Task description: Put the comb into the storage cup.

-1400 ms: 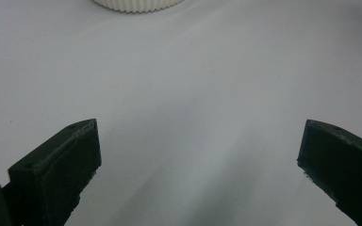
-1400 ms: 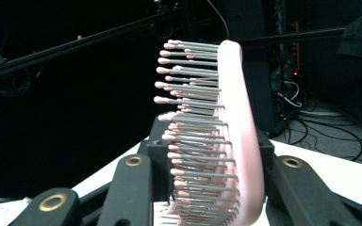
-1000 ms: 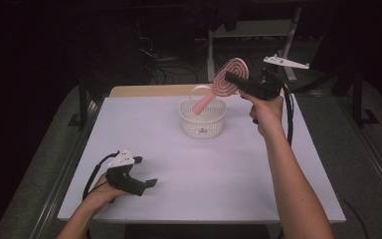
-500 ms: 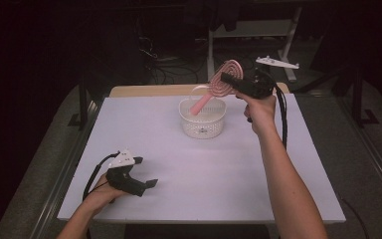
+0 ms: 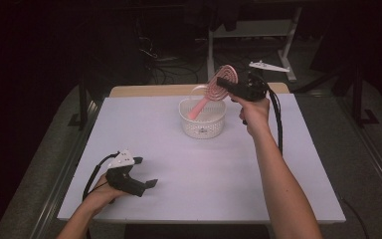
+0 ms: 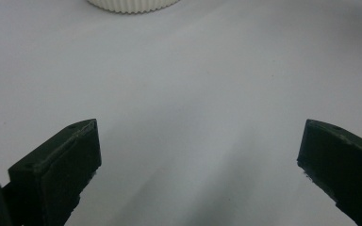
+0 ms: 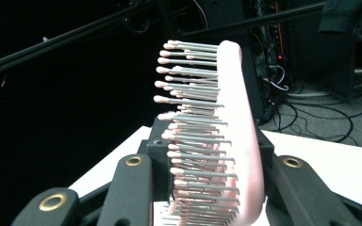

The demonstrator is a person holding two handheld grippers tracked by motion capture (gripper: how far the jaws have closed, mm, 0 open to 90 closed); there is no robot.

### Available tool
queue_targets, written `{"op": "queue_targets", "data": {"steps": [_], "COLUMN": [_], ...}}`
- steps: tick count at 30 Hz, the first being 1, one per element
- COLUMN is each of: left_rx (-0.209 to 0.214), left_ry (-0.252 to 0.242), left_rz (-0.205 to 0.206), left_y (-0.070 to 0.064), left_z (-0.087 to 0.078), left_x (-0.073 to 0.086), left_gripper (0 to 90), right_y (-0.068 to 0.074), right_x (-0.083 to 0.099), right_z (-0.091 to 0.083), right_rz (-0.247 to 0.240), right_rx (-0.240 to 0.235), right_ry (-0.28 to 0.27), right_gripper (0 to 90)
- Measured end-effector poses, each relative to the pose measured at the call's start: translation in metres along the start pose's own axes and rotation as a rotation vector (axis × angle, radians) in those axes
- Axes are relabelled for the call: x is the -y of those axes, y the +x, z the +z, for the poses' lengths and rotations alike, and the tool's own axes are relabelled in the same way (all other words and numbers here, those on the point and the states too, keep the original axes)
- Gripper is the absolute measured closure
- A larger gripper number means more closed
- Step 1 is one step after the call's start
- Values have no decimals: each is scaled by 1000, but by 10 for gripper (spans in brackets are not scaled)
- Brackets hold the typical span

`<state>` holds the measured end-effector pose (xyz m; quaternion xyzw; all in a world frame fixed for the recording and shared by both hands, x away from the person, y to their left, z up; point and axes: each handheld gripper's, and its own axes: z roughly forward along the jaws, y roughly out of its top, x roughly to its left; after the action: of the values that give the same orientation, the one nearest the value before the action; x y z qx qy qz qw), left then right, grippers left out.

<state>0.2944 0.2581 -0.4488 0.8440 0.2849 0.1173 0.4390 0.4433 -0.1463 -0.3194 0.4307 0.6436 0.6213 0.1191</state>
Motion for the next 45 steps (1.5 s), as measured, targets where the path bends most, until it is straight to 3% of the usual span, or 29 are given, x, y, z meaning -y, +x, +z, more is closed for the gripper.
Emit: {"op": "queue_targets", "data": {"steps": [45], "left_rx": [-1], "left_ry": [0], "left_rz": [-2], "left_y": [1], "left_z": [-1], "left_x": [1], "left_gripper": [0], "right_y": [-14], "right_x": [43], "right_z": [34], "right_rz": [51], "right_rx": [24], "right_ry": [81], "right_gripper": [628]}}
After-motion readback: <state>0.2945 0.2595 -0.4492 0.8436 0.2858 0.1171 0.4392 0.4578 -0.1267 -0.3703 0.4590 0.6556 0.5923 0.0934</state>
